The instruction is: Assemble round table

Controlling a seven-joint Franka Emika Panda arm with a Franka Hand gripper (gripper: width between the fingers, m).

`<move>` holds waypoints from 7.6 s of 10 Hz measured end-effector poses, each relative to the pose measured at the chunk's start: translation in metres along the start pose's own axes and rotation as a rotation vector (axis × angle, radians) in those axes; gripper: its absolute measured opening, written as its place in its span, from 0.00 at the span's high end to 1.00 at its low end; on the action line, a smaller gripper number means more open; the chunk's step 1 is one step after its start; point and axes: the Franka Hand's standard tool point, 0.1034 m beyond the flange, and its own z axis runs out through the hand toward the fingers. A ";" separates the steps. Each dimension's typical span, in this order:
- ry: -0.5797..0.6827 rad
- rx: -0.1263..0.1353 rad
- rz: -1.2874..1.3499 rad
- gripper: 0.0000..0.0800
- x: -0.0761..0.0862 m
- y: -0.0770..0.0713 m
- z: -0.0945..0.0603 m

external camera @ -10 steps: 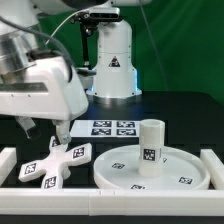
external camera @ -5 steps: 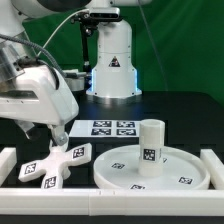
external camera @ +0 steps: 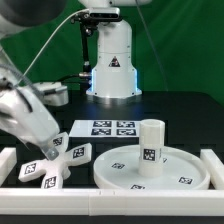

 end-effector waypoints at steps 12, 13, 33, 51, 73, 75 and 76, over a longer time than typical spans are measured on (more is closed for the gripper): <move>0.012 -0.018 0.005 0.19 0.001 -0.017 0.014; 0.013 -0.018 0.006 0.19 0.002 -0.016 0.014; 0.016 -0.019 0.017 0.22 -0.005 -0.015 0.028; 0.592 0.106 -0.011 0.44 -0.126 -0.101 -0.016; 0.622 0.088 -0.021 0.44 -0.160 -0.092 0.037; 0.621 0.088 -0.023 0.44 -0.160 -0.092 0.036; 0.621 0.088 -0.023 0.44 -0.160 -0.092 0.036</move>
Offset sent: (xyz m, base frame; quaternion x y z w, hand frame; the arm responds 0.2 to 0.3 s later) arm 0.0185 0.0078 0.0086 -0.0574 -0.0069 -0.1550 0.9862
